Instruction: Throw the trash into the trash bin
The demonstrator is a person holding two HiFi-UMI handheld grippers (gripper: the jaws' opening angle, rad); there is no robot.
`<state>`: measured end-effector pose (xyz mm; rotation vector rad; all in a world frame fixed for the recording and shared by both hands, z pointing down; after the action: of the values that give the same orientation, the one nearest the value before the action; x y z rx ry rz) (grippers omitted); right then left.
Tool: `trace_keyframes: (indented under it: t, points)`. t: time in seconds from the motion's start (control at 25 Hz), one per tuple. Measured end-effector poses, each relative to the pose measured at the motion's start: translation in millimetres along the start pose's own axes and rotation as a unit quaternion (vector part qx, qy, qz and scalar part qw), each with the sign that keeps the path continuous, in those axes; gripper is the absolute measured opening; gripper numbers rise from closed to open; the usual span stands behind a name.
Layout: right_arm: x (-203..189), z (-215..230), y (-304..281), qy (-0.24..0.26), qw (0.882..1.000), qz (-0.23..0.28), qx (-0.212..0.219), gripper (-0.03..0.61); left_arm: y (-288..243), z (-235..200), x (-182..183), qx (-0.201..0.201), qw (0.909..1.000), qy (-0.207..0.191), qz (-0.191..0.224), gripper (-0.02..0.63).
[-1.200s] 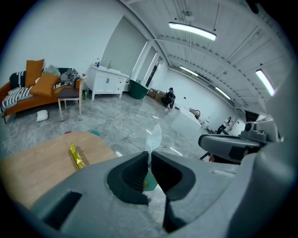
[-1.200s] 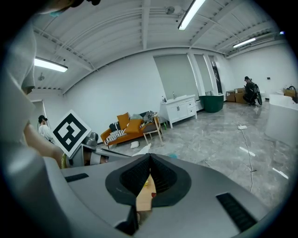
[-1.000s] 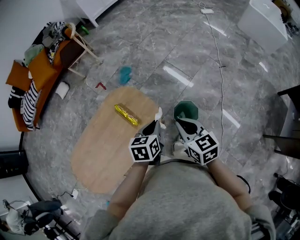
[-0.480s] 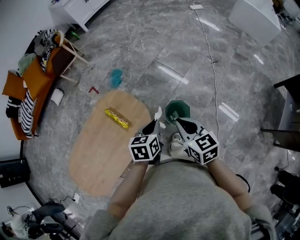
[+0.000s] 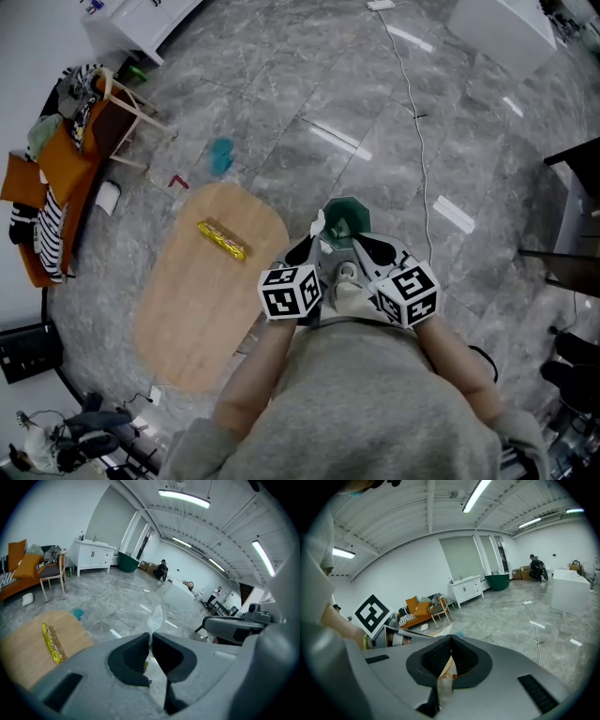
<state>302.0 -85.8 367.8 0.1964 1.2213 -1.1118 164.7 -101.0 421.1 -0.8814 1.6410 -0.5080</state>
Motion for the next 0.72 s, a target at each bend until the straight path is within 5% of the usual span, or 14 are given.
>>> trace_keyframes:
  t: [0.72]
  points:
    - [-24,29,-16,-0.037,0.999,-0.016,-0.002,0.009,-34,4,-15,0.006,0.9995,0.0,-0.032,0.031]
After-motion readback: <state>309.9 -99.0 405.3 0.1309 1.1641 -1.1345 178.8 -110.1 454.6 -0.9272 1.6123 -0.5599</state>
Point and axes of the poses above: the fingertips, and each gripper's own axes: y backward along the fingers, z to its right, x out of its top, the point moved 5 cm from there along y, backward along the fingers, and after that the axes turned 13 degrees about x, right-handed, at the moved point
